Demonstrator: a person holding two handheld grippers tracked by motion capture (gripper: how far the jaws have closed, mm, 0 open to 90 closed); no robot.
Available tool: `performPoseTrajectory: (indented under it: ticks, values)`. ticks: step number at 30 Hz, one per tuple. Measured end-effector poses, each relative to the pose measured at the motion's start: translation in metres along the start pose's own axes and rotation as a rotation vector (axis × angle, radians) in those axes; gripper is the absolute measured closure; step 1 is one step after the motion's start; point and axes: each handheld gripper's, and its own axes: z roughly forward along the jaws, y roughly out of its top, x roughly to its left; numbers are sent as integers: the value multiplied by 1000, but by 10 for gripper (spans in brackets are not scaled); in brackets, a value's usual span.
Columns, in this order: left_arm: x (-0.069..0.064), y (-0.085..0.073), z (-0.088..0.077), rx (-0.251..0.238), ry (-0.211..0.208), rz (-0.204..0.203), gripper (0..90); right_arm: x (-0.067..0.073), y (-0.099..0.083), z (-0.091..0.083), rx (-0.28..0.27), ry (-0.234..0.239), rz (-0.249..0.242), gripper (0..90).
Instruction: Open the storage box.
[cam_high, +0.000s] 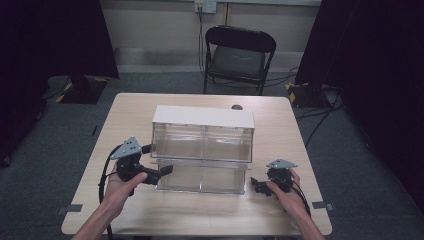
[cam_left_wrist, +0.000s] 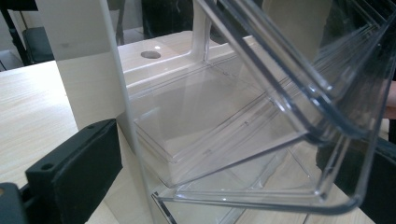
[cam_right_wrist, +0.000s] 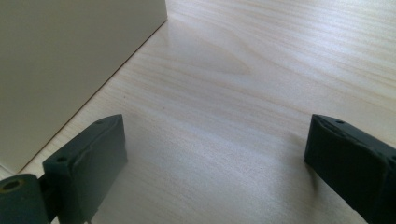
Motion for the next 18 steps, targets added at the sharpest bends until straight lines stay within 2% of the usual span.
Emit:
performPoseTrajectory:
  ticks: [18]
  values:
    - [1, 0, 0, 1, -3, 0, 0, 0, 0, 0, -2, 1, -3, 51]
